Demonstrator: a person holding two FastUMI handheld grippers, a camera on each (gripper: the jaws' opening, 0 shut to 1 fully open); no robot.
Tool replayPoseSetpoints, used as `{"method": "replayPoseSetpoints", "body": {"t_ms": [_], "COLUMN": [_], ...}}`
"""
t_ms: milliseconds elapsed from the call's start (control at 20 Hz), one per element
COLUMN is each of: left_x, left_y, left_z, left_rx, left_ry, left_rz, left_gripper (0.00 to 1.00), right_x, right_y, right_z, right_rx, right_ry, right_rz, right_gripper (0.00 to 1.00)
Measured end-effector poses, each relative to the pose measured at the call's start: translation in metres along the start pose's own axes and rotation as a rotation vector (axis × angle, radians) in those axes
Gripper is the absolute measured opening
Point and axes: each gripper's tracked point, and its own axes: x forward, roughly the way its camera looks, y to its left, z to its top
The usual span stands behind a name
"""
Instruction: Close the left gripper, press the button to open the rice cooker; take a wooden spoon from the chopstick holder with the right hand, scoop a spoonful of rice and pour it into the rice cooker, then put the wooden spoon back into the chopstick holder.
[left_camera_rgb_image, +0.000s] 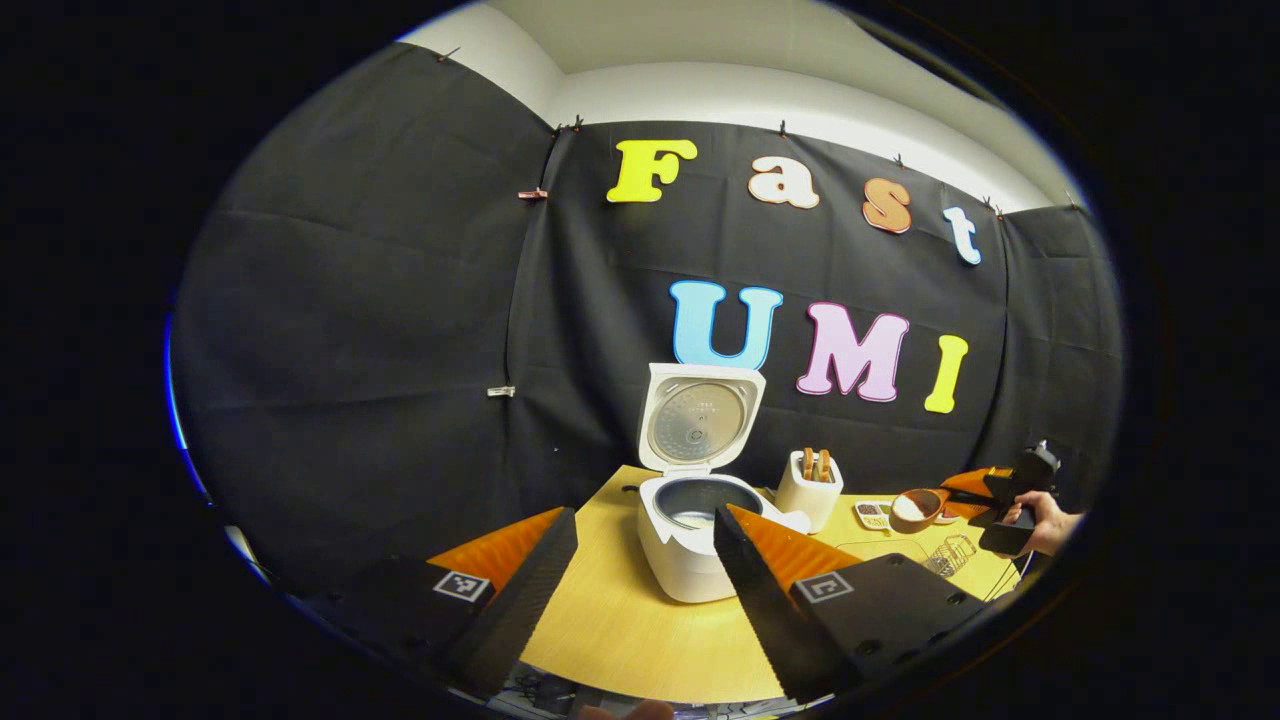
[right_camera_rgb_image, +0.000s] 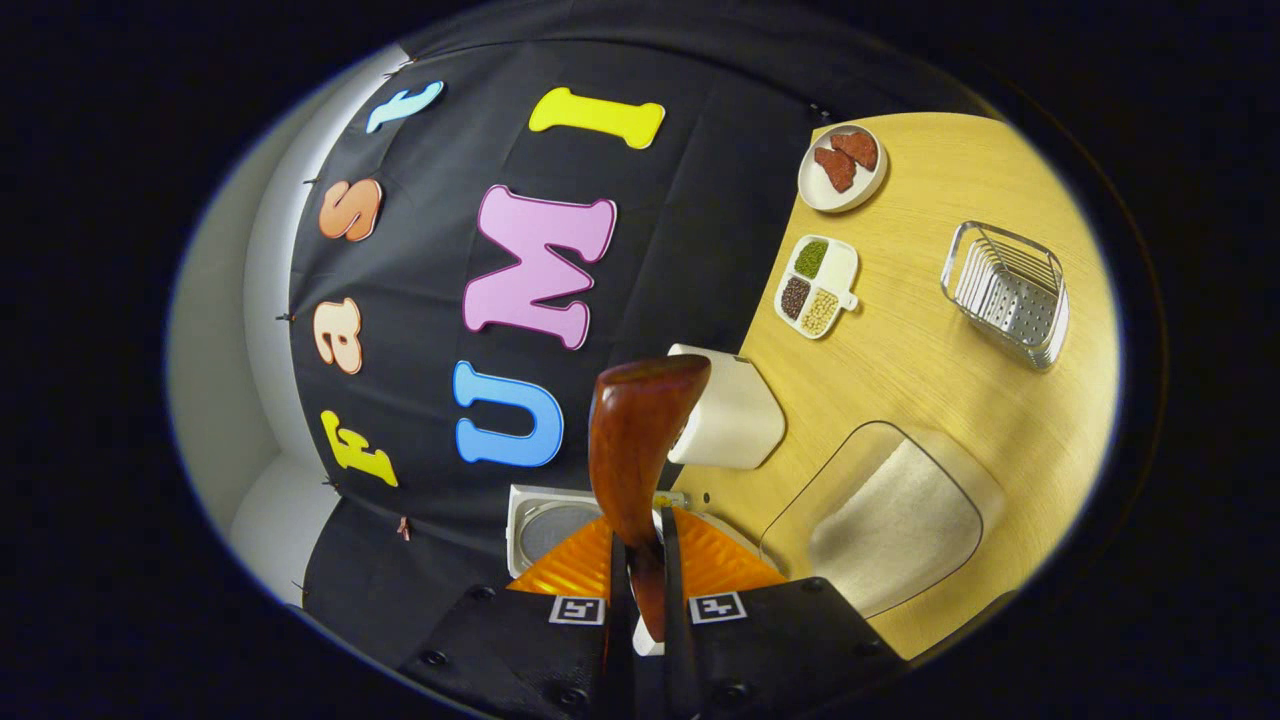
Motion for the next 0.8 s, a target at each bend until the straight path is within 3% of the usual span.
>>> {"method": "replayPoseSetpoints", "body": {"t_ms": [450,800], "left_x": [0.008,0.015], "left_y": [-0.018,-0.020], "left_z": [-0.001,-0.016], "left_rx": [0.015,0.019], "left_ry": [-0.025,0.010], "left_rz": [-0.059,-0.078], "left_gripper": [0.95,0.95], "right_x": [0.046,0.123], "right_y": [0.099,0.132], "right_z": [-0.075,-0.133], "right_rx": [-0.131,-0.150], "right_ry": [0.040,0.058], "right_rz": [0.040,0.049], "right_gripper": [0.16,0.16]}}
